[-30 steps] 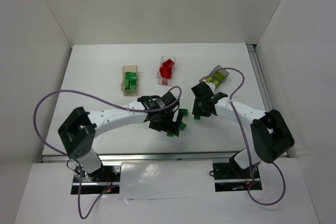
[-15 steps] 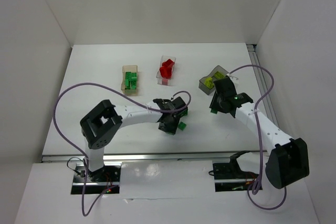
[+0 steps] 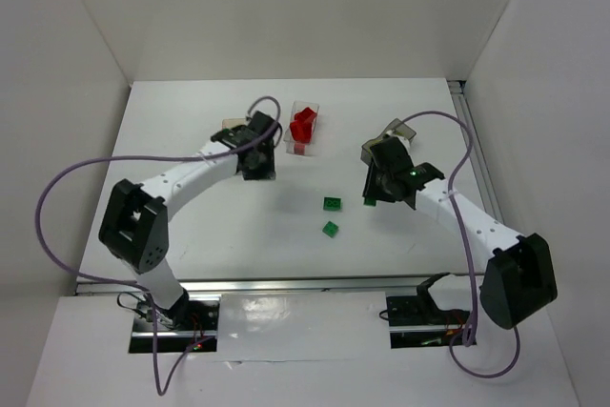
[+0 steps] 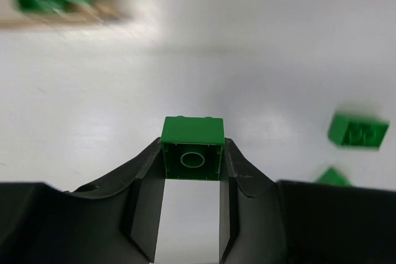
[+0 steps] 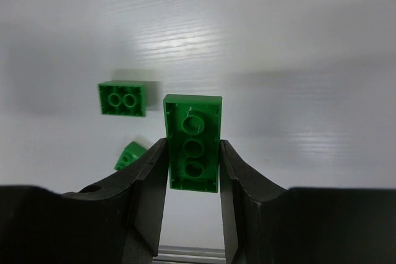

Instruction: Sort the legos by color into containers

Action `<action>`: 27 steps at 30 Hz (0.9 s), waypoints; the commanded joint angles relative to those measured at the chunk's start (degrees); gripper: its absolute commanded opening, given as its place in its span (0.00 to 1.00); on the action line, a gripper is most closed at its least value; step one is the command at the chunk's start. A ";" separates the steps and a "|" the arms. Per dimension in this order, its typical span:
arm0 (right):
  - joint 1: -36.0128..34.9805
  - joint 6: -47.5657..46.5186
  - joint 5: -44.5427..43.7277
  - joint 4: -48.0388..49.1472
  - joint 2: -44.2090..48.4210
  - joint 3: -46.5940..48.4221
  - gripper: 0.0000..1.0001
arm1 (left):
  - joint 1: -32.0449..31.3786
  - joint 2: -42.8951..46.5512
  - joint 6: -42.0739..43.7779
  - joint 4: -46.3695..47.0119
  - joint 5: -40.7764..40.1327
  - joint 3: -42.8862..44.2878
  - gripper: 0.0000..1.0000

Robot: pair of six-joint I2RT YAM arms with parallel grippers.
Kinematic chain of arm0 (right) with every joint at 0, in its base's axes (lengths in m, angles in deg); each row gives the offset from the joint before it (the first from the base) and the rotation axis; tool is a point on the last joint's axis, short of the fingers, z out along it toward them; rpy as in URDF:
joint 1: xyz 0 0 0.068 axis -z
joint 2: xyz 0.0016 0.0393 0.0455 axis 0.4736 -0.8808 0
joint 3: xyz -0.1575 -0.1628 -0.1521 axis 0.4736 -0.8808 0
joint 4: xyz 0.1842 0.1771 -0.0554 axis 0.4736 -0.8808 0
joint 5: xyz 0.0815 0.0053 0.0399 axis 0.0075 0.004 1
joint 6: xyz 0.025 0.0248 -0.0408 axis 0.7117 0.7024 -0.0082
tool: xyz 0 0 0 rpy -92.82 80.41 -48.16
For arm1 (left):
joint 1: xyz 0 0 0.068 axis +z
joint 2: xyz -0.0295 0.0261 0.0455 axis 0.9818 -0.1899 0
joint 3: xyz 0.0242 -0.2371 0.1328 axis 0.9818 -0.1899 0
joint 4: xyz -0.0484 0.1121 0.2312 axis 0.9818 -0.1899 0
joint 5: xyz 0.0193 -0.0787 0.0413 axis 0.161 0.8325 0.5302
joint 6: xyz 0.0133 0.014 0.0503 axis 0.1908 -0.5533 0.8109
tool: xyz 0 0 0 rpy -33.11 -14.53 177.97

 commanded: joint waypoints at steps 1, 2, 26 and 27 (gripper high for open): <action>-3.71 -0.65 0.18 4.52 -2.67 5.23 0.31 | 7.51 1.39 4.18 -1.35 -4.22 4.67 0.15; -4.25 -0.65 0.18 4.53 -4.15 5.94 0.31 | 8.76 1.39 4.71 -1.35 -5.62 5.46 0.15; -12.16 -9.27 14.13 14.64 -42.82 52.77 0.35 | 27.57 0.75 6.57 -6.98 -0.89 23.76 1.00; -13.21 -9.88 14.67 14.64 -44.75 57.41 0.35 | 29.93 3.03 5.95 -6.98 -0.89 20.79 1.00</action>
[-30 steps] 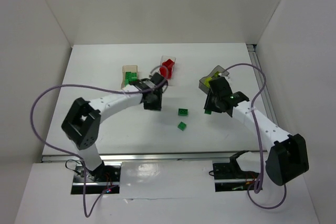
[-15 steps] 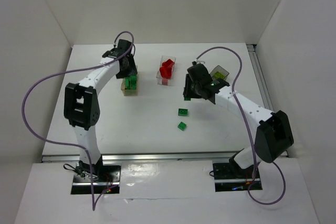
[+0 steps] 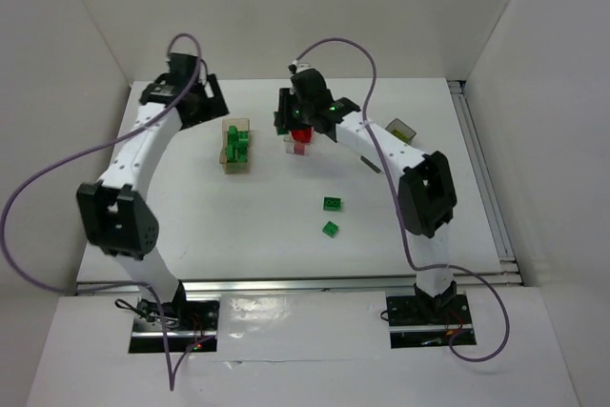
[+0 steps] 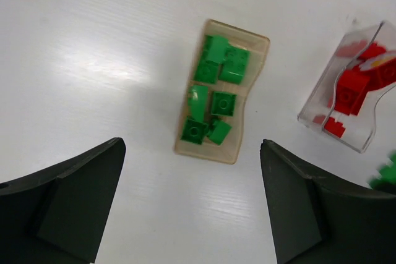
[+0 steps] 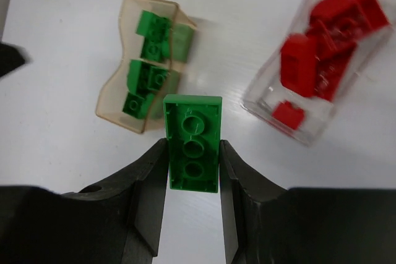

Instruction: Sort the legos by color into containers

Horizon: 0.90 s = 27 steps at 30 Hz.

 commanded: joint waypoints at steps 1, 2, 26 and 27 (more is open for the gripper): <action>-3.14 -3.21 4.99 2.42 -7.88 10.78 0.36 | 6.19 13.42 -2.64 -1.64 -1.13 -4.04 1.00; -3.75 -3.92 4.99 1.89 -9.57 13.24 0.36 | 7.33 15.55 -3.18 -1.64 -1.13 -6.58 1.00; -3.24 -2.26 -6.77 5.66 2.24 -5.18 0.76 | 5.26 28.23 -0.72 2.92 4.93 -24.70 1.00; -2.71 -1.65 -7.30 5.67 8.63 -9.89 0.76 | 3.76 28.23 -0.72 3.54 5.46 -25.23 1.00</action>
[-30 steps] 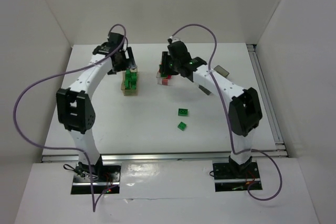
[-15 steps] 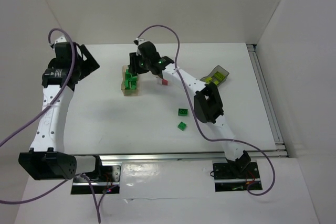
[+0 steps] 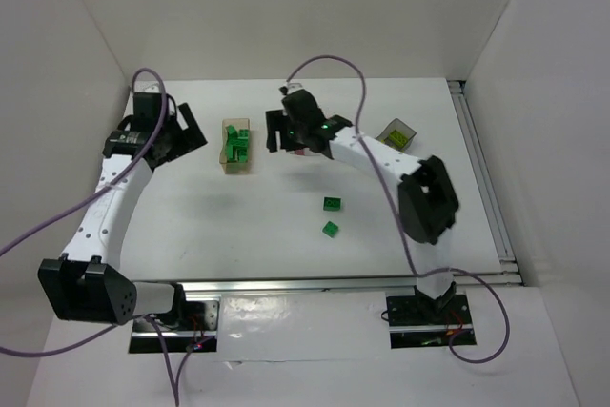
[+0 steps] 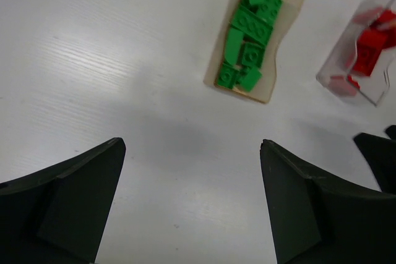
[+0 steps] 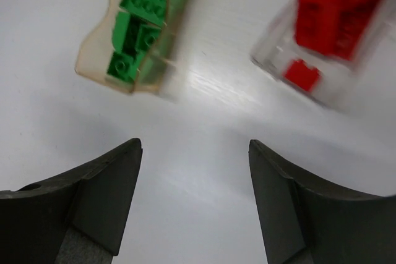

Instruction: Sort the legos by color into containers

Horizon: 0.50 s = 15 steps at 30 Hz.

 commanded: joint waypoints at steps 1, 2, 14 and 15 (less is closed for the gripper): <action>2.06 0.37 -6.85 2.06 17.07 -14.44 0.77 | -5.89 -1.74 2.51 3.08 4.23 -1.78 1.00; 2.06 1.07 -6.86 1.19 19.27 -18.31 0.80 | -7.47 -2.35 2.52 3.70 4.24 -2.40 1.00; 2.68 11.97 -5.90 -6.56 30.46 -43.48 0.99 | -18.56 -7.19 2.69 3.70 -0.23 -1.35 1.00; 2.68 11.28 -5.89 -5.95 29.76 -43.49 0.99 | -18.56 -7.89 2.69 3.70 -0.24 -1.35 1.00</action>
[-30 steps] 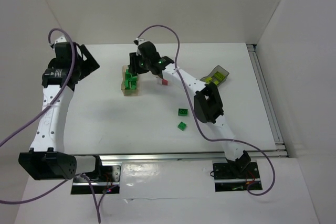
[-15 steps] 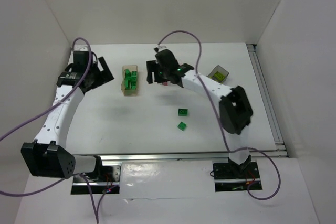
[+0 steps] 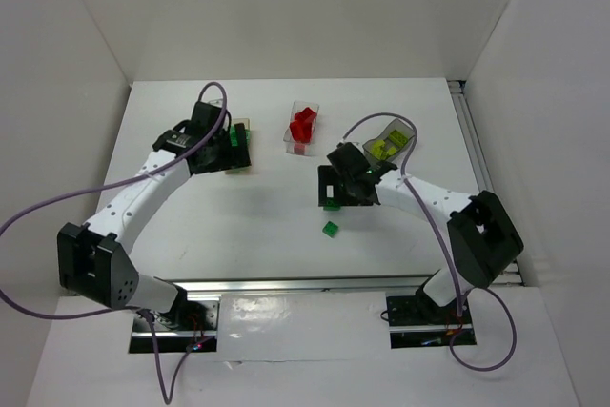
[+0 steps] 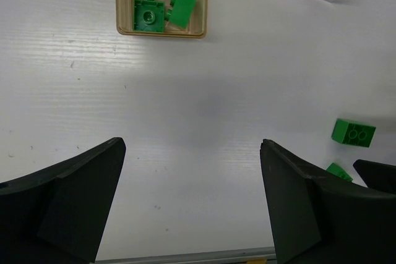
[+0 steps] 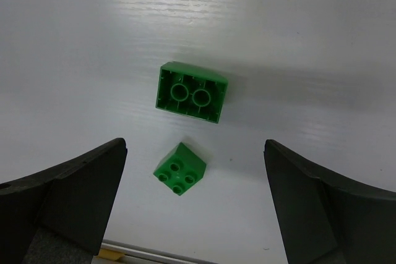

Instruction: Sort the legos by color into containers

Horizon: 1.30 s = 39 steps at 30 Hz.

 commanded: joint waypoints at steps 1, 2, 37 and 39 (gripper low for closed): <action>-0.36 2.02 0.66 1.45 -0.82 0.88 0.99 | -1.95 -1.05 1.03 1.25 -2.07 2.34 1.00; -0.36 1.24 0.67 1.45 -2.65 0.88 0.99 | -2.56 -1.75 1.03 0.56 -3.12 2.35 1.00; -6.25 -4.74 6.56 12.43 -28.56 38.36 0.33 | 13.41 6.67 -5.20 -5.25 -2.51 2.44 1.00; -6.25 -5.36 6.56 12.43 -32.36 43.22 0.34 | 15.09 7.46 -7.84 -6.30 -4.10 0.51 1.00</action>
